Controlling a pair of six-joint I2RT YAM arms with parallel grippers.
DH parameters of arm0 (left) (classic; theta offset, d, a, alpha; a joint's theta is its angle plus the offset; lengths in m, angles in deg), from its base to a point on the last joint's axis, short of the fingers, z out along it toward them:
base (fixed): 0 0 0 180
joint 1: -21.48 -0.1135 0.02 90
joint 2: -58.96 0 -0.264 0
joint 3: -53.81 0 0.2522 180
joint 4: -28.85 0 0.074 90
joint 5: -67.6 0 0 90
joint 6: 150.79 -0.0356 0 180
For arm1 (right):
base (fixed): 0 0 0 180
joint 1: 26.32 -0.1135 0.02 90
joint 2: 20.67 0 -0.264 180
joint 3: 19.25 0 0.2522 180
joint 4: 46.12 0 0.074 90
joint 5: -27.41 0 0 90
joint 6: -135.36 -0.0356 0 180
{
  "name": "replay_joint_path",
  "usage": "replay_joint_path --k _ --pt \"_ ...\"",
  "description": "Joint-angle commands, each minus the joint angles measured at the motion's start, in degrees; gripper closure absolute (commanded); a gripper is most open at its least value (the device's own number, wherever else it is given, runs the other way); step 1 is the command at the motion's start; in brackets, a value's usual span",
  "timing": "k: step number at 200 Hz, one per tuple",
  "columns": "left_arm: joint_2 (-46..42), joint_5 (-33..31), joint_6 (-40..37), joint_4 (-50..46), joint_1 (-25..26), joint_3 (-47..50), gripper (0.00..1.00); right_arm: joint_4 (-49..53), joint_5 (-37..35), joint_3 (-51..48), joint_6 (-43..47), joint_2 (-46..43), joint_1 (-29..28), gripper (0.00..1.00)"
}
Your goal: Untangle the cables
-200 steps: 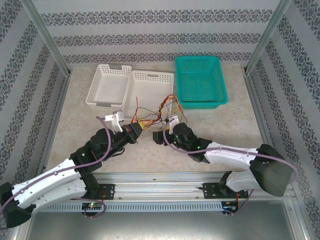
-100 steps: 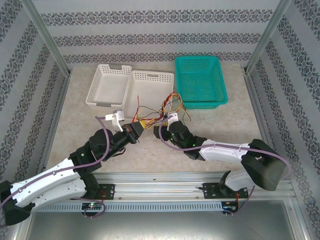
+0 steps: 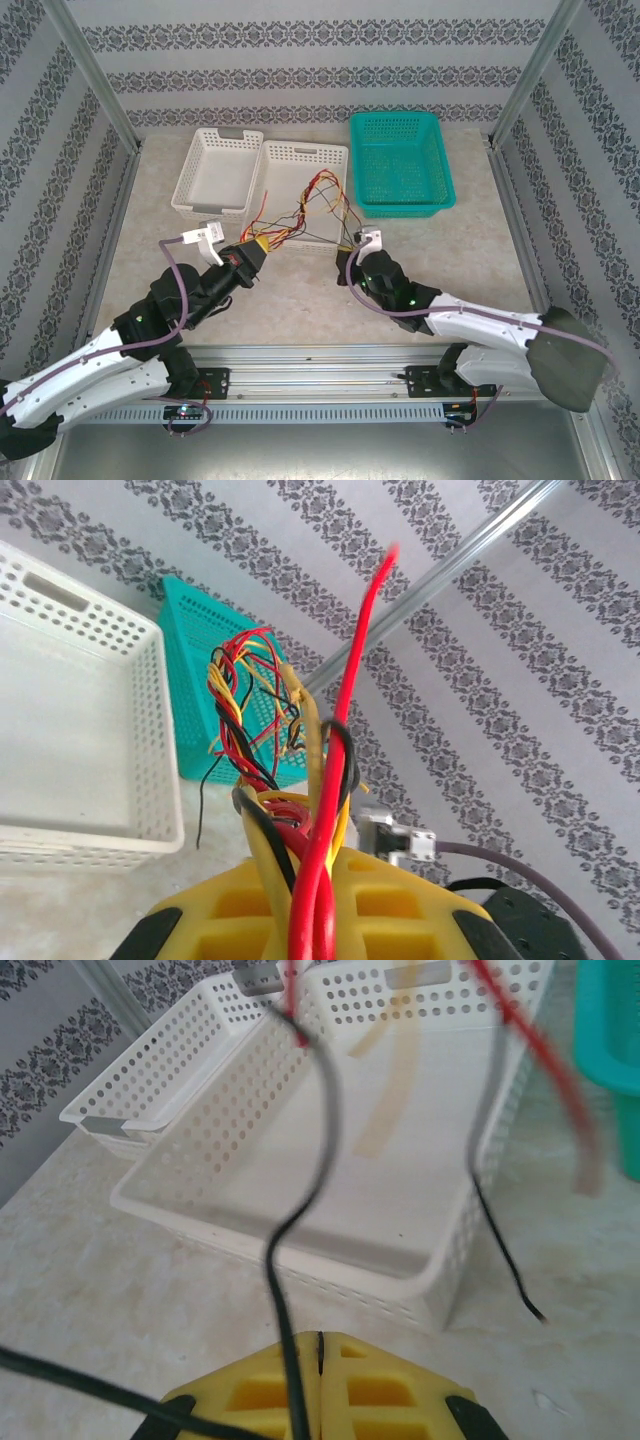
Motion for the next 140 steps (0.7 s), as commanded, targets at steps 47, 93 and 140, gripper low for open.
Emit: replay_joint_path --k 47,93,140 --pt "-4.4 -9.3 -10.3 -14.2 0.7 -7.3 1.0 18.9 -3.5 -6.9 0.2 -24.4 8.0 1.0" --pt "-2.6 -7.6 -14.2 -21.3 0.7 -9.7 1.0 33.4 -1.5 -2.3 2.3 -36.9 16.3 1.0" --pt "1.4 -5.8 -19.7 -30.0 0.7 -12.4 1.0 41.0 8.2 6.2 3.9 -37.4 27.4 1.0"
